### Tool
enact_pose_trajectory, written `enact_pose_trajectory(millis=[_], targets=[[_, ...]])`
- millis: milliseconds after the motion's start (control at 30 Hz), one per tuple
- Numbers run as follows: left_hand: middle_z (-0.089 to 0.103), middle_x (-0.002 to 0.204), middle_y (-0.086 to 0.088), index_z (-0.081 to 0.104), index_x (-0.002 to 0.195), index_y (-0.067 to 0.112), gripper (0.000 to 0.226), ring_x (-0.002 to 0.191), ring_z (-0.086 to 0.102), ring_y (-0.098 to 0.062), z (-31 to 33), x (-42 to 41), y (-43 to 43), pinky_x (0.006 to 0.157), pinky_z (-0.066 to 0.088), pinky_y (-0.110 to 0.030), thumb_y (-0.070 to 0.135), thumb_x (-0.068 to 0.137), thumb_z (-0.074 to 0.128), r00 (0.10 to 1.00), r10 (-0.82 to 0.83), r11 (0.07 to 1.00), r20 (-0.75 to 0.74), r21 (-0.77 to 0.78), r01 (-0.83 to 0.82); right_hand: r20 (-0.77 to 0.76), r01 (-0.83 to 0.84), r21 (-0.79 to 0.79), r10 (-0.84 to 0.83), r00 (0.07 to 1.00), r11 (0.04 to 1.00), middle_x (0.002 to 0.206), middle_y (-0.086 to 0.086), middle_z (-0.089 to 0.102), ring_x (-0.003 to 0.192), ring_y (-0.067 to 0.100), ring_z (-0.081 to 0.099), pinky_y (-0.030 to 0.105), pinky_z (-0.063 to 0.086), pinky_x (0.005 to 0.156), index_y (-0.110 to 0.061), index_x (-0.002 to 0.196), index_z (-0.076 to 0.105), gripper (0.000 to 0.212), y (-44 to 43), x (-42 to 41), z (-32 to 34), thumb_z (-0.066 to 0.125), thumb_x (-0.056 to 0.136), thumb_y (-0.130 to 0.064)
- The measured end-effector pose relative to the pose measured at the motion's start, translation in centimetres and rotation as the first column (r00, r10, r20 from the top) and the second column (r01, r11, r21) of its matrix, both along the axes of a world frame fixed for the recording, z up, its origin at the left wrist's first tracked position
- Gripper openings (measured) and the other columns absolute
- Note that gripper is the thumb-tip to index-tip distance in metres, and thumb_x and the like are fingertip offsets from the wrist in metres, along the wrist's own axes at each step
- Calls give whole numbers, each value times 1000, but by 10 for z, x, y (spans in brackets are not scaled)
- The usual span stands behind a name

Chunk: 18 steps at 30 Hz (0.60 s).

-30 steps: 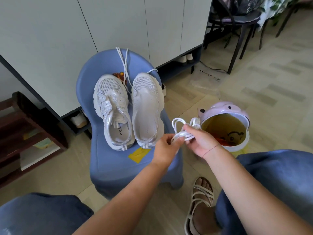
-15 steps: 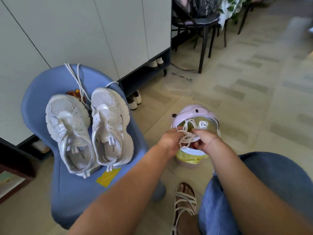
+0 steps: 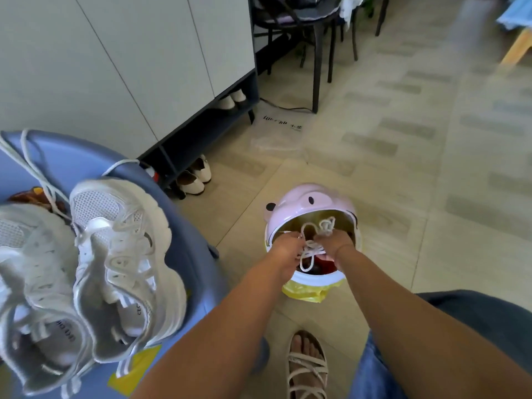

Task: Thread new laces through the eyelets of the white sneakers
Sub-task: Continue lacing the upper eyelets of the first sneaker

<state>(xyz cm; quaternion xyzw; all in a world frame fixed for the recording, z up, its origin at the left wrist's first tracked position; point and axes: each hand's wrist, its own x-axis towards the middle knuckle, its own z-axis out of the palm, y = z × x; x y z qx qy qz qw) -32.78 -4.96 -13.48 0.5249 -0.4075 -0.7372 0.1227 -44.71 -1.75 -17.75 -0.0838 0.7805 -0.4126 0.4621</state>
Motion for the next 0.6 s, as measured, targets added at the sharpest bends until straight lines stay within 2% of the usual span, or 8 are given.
enact_pose_trajectory(millis=[33, 100, 200, 300, 400, 467, 533, 600], targets=[[55, 82, -5, 54, 89, 15, 20, 72, 51, -15, -6, 1, -4, 64, 40, -25, 0, 96, 42, 1000, 7, 1000, 10, 9, -7, -51, -59, 40, 61, 997, 997, 107, 22, 63, 98, 36, 60, 47, 54, 85, -1, 103, 61, 26, -2, -2, -7, 69, 83, -16], [56, 85, -7, 57, 90, 12, 17, 74, 51, -16, -16, 4, -10, 67, 40, -25, 3, 96, 44, 1000, 18, 999, 15, 34, -18, -122, -143, 91, 153, 981, 986, 102, 20, 67, 97, 35, 62, 49, 52, 89, -1, 99, 65, 28, -6, -2, -13, 72, 80, -21], [59, 92, -8, 56, 109, 7, 16, 80, 54, -16, -23, 10, -12, 68, 44, -22, 4, 96, 48, 999, 36, 997, -30, 68, -34, -156, -219, 98, 233, 960, 971, 85, 17, 69, 82, 32, 66, 43, 55, 81, -4, 79, 64, 17, -7, 2, -9, 65, 86, -20], [58, 100, -6, 52, 107, 13, 12, 83, 55, -13, -17, 15, -8, 66, 44, -20, 5, 98, 48, 997, 36, 997, -70, 69, -31, -288, -255, 179, 299, 910, 950, 65, 13, 61, 66, 29, 57, 42, 54, 78, -6, 64, 58, 33, -9, 5, -8, 57, 89, -27], [59, 105, -7, 54, 120, 9, 23, 96, 55, -16, -11, 26, -3, 85, 44, -24, 9, 98, 49, 996, -21, 999, -81, 48, 25, -386, -204, 175, 257, 886, 963, 87, 18, 66, 85, 33, 61, 36, 49, 75, 0, 90, 68, 30, -7, 13, 2, 56, 90, -28], [59, 102, -6, 55, 127, 6, 31, 96, 54, -17, -7, 35, 2, 90, 41, -28, 12, 98, 50, 995, -52, 998, -80, 30, 54, -469, -185, 164, 241, 850, 969, 101, 18, 66, 97, 35, 59, 30, 40, 75, 0, 101, 67, 31, -4, 19, 12, 54, 92, -26], [61, 98, -3, 56, 127, 7, 31, 95, 55, -16, 1, 46, 8, 89, 41, -29, 13, 97, 51, 994, -62, 998, -93, 16, 64, -502, -140, 114, 179, 846, 984, 102, 19, 66, 95, 35, 58, 28, 38, 75, -1, 101, 68, 27, 1, 27, 22, 53, 91, -21], [63, 98, -1, 58, 122, 8, 27, 95, 57, -15, 10, 58, 13, 87, 42, -28, 13, 97, 51, 991, -66, 998, -114, -10, 65, -514, -76, 63, 98, 852, 995, 93, 19, 65, 81, 32, 53, 28, 36, 71, 0, 91, 68, 23, 6, 35, 35, 50, 90, -14]])
